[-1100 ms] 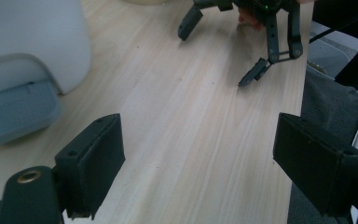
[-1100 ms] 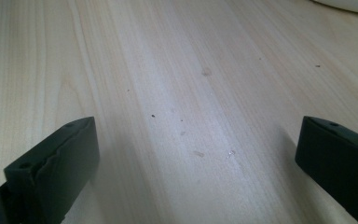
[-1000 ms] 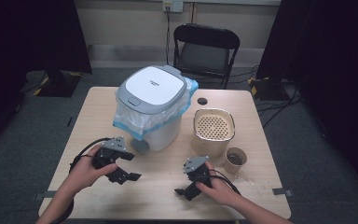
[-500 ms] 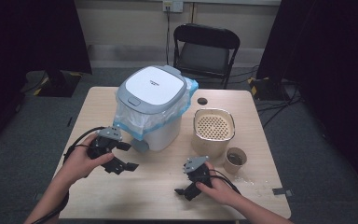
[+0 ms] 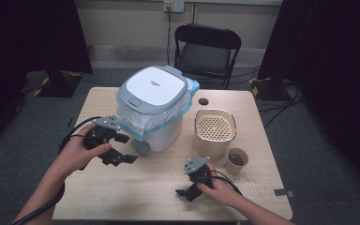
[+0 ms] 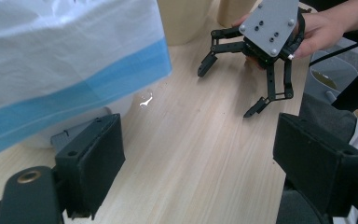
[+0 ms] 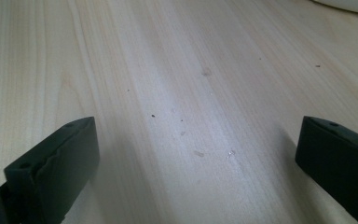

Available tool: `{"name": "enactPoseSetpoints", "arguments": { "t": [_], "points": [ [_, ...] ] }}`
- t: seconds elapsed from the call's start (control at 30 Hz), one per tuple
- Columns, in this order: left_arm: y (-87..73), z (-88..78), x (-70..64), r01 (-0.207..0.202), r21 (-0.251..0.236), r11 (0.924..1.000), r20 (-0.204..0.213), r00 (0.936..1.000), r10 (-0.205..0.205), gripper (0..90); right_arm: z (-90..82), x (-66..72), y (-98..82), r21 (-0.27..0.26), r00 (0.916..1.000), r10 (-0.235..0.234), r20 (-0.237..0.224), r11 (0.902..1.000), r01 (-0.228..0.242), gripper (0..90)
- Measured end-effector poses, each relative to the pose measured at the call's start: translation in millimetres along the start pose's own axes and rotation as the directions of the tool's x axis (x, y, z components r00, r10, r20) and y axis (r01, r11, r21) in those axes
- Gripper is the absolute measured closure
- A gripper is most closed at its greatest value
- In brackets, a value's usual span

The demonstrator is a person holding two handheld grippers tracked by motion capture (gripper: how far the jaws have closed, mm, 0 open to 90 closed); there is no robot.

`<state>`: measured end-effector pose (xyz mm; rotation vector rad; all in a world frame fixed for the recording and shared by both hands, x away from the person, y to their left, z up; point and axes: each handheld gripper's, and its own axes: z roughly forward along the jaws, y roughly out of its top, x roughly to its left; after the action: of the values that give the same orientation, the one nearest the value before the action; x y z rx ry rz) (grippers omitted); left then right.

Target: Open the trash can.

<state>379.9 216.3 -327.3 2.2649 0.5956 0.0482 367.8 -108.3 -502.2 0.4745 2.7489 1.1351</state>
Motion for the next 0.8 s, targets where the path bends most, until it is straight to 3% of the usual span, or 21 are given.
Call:
{"name": "enactPoseSetpoints", "arguments": {
  "t": [0.57,0.8],
  "points": [
    [28.6,-15.8,2.7,-0.007,0.006,1.0000,0.006,1.0000,0.007,15.9,-0.1,-0.1,0.1,0.002,1.0000,0.000,-0.002,1.0000,0.000,0.0],
    [40.2,-21.8,4.5,-0.027,0.005,0.9996,-0.004,0.9996,0.027,16.0,-0.1,-0.1,0.1,0.002,1.0000,0.000,-0.002,1.0000,0.000,0.0]
  ]
}}
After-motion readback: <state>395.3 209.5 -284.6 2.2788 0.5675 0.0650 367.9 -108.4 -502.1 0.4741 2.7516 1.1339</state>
